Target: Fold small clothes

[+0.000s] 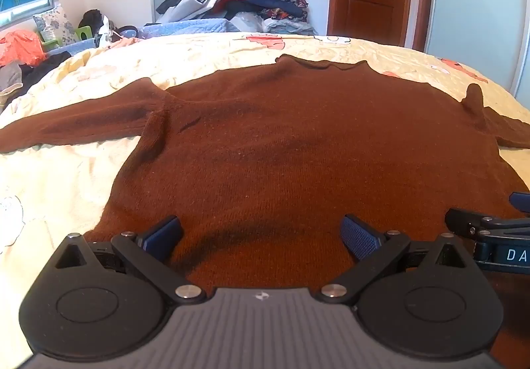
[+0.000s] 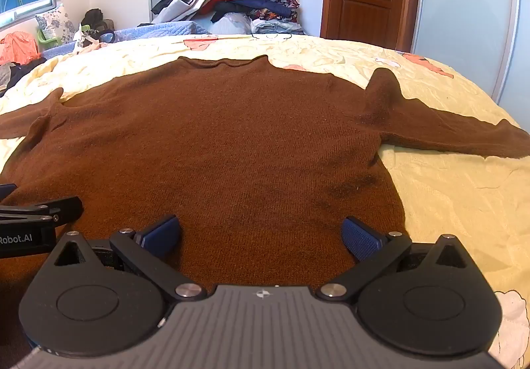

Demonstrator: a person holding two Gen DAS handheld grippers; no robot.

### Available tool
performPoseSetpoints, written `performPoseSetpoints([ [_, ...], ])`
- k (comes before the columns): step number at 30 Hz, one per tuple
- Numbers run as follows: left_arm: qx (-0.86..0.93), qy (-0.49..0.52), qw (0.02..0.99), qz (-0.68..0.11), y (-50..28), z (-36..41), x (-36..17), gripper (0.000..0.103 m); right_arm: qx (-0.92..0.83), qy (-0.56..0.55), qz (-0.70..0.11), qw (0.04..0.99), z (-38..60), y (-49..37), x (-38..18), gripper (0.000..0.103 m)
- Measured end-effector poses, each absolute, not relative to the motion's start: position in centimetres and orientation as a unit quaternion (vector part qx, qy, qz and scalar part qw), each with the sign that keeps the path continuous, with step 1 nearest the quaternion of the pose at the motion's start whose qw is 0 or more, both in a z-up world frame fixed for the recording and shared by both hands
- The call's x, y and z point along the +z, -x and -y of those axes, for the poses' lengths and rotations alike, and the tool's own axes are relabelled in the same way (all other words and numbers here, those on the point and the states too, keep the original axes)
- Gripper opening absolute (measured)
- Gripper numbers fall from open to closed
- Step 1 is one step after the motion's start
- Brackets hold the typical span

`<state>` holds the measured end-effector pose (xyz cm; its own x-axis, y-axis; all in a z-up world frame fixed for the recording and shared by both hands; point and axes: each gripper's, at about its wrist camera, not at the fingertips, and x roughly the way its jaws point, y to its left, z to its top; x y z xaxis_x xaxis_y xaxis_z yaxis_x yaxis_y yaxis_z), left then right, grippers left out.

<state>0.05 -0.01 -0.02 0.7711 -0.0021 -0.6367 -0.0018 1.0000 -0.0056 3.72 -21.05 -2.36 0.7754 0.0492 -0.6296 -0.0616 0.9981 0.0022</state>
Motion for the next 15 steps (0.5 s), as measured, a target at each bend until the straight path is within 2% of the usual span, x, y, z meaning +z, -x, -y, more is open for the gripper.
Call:
performPoseSetpoints([
  [15, 0.008, 0.001, 0.937, -0.349, -0.53, 0.08, 0.2, 0.103, 0.029, 0.01, -0.332, 0.943, 21.02, -3.73, -2.39, 0.103],
])
